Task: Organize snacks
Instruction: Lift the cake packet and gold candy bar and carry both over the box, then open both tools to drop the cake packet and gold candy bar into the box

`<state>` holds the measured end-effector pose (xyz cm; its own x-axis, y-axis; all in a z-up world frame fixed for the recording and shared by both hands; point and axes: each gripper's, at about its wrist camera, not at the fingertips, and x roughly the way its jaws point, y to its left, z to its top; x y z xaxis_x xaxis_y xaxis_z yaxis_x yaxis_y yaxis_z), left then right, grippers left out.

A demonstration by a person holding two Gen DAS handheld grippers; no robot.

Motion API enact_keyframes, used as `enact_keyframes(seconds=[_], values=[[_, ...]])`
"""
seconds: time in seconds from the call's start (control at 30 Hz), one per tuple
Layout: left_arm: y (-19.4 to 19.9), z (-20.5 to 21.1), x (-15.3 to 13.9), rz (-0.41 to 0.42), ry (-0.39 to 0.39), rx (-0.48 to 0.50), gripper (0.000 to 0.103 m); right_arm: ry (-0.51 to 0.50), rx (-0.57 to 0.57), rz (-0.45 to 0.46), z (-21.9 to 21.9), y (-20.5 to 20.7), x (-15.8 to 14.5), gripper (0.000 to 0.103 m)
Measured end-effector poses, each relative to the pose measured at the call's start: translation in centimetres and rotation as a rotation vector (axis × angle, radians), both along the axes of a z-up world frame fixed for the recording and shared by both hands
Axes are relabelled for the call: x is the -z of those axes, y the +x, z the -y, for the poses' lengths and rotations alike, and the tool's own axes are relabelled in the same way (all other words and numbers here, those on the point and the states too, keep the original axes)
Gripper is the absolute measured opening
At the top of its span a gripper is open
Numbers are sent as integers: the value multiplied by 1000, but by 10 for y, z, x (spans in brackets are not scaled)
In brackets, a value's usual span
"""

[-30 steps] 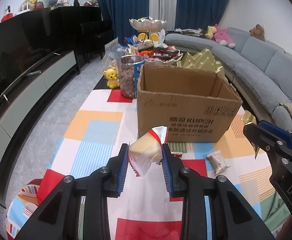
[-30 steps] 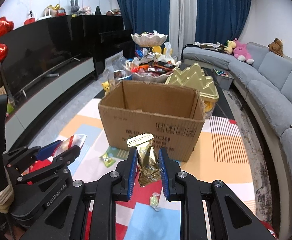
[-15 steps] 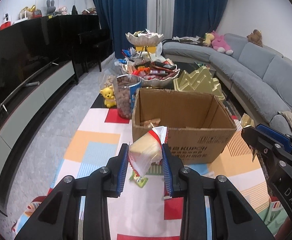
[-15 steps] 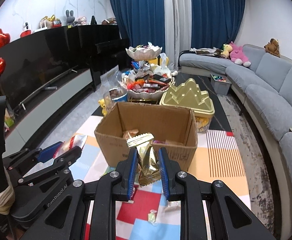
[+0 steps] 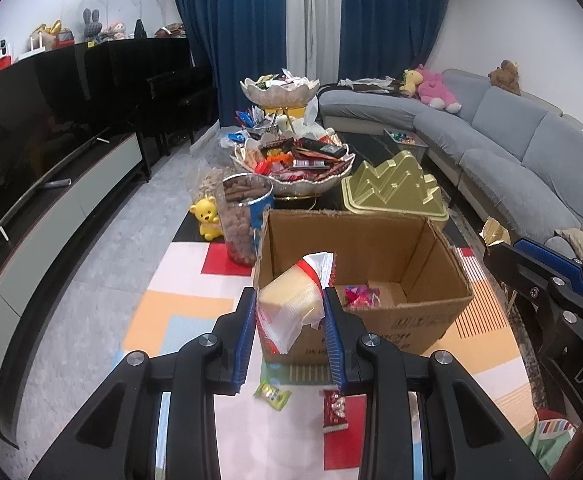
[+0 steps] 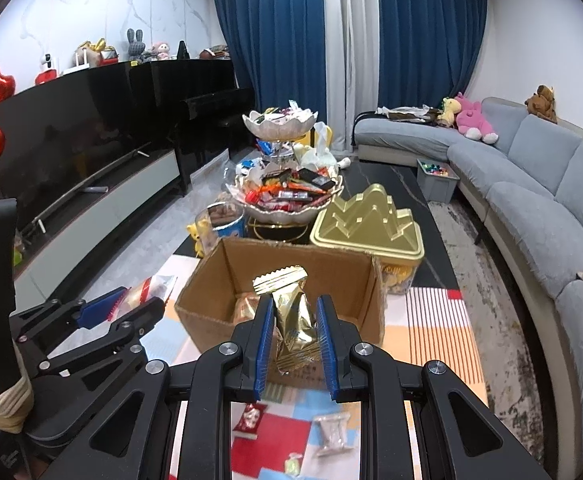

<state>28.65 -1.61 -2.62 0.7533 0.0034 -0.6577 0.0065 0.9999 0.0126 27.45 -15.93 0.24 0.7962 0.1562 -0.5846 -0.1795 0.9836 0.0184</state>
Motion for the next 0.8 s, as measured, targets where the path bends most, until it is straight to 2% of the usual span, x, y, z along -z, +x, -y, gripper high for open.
enact_keyframes(seconds=[0.3, 0.8], values=[[27, 0, -7, 14, 8, 15, 32, -1, 7, 3, 1, 24, -6, 23], [71, 3, 7, -13, 4, 20, 32, -10, 14, -24, 5, 71, 7, 23]])
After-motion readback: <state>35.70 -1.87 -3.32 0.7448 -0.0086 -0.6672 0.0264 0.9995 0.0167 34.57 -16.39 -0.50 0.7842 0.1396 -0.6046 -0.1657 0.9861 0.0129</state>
